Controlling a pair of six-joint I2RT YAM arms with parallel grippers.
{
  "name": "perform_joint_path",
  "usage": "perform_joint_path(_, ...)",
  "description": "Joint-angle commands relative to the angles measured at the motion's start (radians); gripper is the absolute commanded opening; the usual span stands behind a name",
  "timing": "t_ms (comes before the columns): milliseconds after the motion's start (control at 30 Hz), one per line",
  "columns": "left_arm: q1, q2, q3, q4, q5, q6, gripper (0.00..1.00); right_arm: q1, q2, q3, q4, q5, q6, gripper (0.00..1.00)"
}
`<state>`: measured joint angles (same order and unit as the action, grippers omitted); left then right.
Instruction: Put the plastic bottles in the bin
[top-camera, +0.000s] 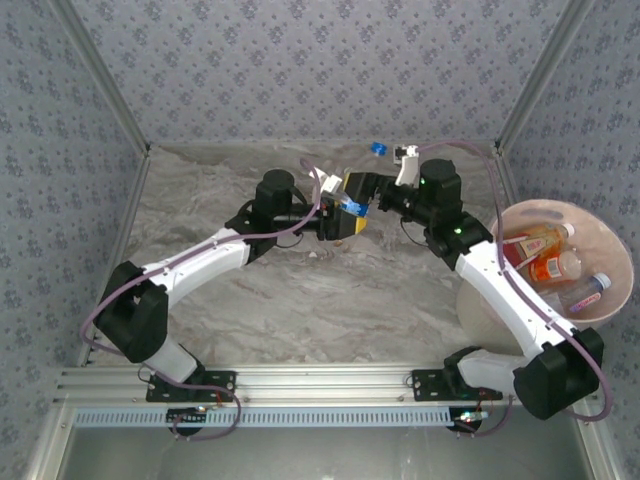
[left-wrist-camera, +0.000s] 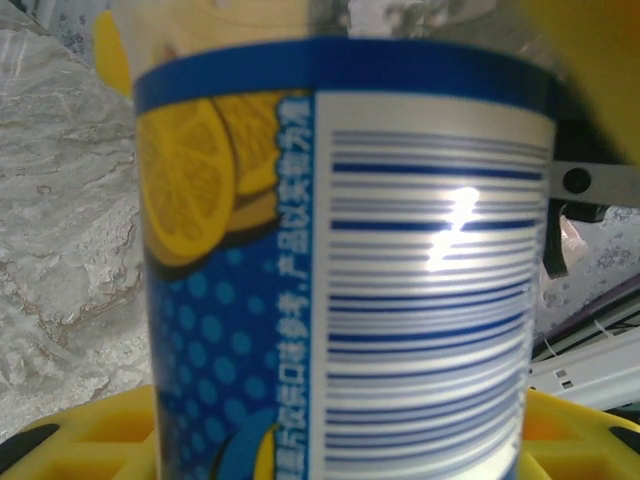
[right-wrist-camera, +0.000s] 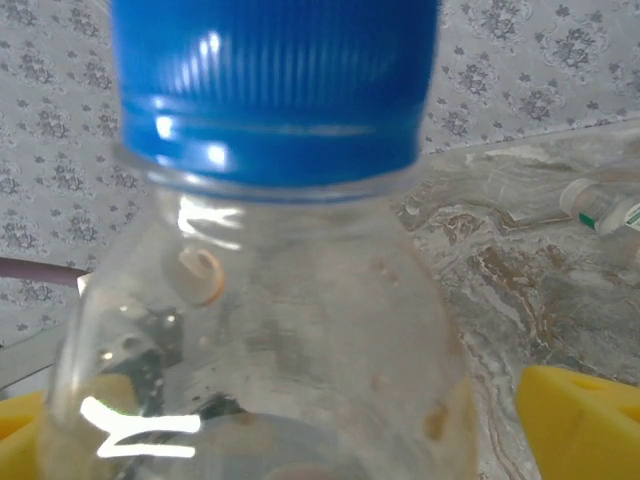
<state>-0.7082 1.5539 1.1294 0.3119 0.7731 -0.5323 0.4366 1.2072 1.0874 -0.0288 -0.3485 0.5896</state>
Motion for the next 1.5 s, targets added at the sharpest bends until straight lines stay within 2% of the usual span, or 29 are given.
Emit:
perform_joint_path(0, -0.004, -0.020, 0.041, 0.047, 0.025, 0.022, 0.52, 0.011, 0.003, 0.019, 0.077, 0.008, 0.026, 0.91)
perform_joint_path(167, -0.009, -0.014, 0.051, 0.035, 0.017, 0.023, 0.53, 0.017, 0.002, 0.009, 0.092, -0.015, 0.028, 0.68)
perform_joint_path(300, -0.022, -0.009, 0.060, -0.002, 0.004, 0.046, 0.59, 0.018, -0.004, 0.009, 0.072, 0.005, 0.021, 0.60)
perform_joint_path(333, -0.023, -0.006, 0.066, -0.013, 0.001, 0.046, 0.63, 0.021, -0.006, 0.011, 0.066, 0.012, 0.018, 0.58)
perform_joint_path(400, -0.023, -0.001, 0.081, -0.044, -0.011, 0.047, 0.79, 0.020, -0.011, 0.016, 0.049, 0.014, 0.006, 0.56)
perform_joint_path(467, -0.022, -0.001, 0.091, -0.054, 0.009, 0.051, 0.90, 0.016, -0.023, 0.027, 0.017, 0.026, -0.023, 0.54)
perform_joint_path(533, -0.022, -0.010, 0.088, -0.044, 0.027, 0.050, 0.97, 0.010, -0.041, 0.049, -0.039, 0.052, -0.067, 0.53)
perform_joint_path(600, -0.021, -0.031, 0.083, -0.043, 0.034, 0.063, 0.98, -0.005, -0.069, 0.094, -0.151, 0.096, -0.142, 0.53)
perform_joint_path(733, -0.021, -0.092, 0.069, -0.113, -0.054, 0.131, 0.98, -0.035, -0.159, 0.241, -0.419, 0.293, -0.321, 0.52)
perform_joint_path(900, -0.013, -0.152, 0.008, -0.107, -0.208, 0.162, 0.98, -0.089, -0.268, 0.377, -0.629, 0.522, -0.479, 0.51)
perform_joint_path(1100, -0.007, -0.149, 0.000, -0.117, -0.238, 0.155, 0.98, -0.097, -0.326, 0.522, -0.804, 1.011, -0.657, 0.50)
perform_joint_path(1233, -0.006, -0.138, 0.004, -0.127, -0.247, 0.152, 0.98, -0.102, -0.358, 0.532, -0.822, 1.347, -0.755, 0.50)
perform_joint_path(1267, -0.005, -0.133, 0.006, -0.130, -0.247, 0.152, 0.98, -0.107, -0.366, 0.525, -0.829, 1.376, -0.749, 0.50)
perform_joint_path(1467, 0.001, -0.108, 0.023, -0.142, -0.234, 0.136, 0.98, -0.122, -0.386, 0.595, -1.103, 1.391, -0.414, 0.49)
